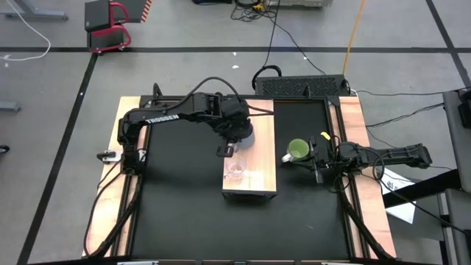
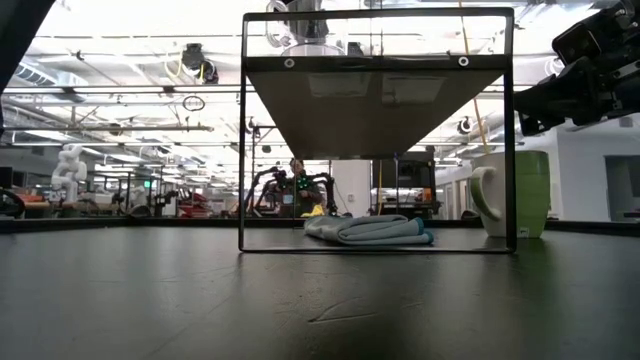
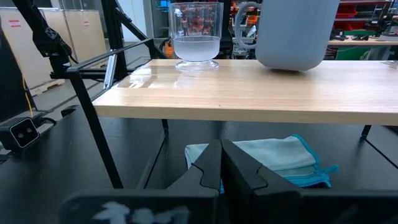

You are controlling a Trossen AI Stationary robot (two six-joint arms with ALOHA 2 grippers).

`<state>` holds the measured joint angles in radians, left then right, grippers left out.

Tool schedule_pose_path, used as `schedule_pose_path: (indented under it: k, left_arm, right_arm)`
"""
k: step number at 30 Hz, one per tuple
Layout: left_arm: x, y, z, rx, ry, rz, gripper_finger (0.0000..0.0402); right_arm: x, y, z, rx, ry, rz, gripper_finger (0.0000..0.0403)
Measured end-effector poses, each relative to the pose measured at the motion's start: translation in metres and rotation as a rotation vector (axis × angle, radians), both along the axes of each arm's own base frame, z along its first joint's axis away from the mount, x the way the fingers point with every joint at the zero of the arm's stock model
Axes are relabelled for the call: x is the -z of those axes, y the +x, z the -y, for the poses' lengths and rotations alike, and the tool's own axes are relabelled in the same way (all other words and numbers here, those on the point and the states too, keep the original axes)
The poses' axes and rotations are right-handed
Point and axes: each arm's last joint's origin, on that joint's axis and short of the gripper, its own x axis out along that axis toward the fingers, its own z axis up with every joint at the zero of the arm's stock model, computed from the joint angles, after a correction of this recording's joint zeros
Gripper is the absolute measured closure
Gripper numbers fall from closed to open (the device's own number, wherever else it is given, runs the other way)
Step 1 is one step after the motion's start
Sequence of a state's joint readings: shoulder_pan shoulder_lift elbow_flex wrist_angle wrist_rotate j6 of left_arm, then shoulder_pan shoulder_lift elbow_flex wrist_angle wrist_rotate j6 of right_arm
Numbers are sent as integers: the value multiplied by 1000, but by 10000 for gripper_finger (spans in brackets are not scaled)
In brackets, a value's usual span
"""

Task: Stack small to large cups/mugs on shelf
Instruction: Put the gray mug on the shelf

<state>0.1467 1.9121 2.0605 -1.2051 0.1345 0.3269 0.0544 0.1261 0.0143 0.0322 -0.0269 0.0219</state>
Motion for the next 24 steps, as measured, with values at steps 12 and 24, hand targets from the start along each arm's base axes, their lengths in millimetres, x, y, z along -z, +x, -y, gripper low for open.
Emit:
schedule_pose_path:
  k: [12, 24]
  left_arm:
    - [-2, 3, 0, -14, -33, 36, 347]
    - [14, 14, 8, -35, -30, -13, 330]
  right_arm:
    - [0, 0, 0, 0, -7, -3, 403]
    - [1, 0, 0, 0, -8, -14, 403]
